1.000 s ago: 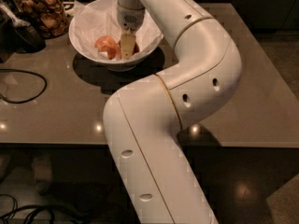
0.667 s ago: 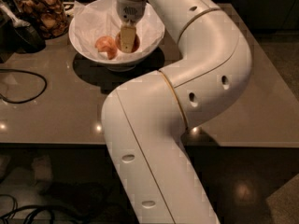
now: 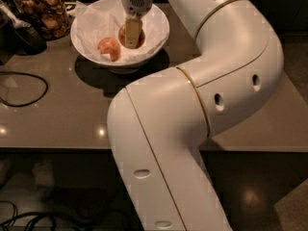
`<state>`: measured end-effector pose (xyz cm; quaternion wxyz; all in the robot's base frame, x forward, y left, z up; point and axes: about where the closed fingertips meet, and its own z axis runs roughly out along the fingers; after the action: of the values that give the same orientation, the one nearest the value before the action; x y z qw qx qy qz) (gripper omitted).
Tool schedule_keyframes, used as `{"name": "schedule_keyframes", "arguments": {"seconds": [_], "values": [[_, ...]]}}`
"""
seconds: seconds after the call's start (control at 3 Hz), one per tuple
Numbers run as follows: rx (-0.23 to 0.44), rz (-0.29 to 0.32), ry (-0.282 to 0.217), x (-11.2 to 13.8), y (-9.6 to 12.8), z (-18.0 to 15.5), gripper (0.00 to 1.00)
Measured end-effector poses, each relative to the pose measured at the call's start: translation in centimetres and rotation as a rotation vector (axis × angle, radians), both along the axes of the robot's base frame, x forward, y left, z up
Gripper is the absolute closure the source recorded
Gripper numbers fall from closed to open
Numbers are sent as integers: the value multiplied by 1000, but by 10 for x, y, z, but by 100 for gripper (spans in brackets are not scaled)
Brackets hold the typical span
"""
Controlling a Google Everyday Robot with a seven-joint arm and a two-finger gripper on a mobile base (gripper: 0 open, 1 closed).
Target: Pick apple from white bowl
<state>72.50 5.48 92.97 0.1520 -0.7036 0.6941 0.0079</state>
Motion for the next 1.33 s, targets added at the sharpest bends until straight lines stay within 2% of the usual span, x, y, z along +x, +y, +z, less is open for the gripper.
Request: {"name": "schedule_keyframes", "arguments": {"seconds": [0.67,1.33], "values": [[86,79,-33,-39,3,48,100],[179,167,-62,-98,12,93,100]]}}
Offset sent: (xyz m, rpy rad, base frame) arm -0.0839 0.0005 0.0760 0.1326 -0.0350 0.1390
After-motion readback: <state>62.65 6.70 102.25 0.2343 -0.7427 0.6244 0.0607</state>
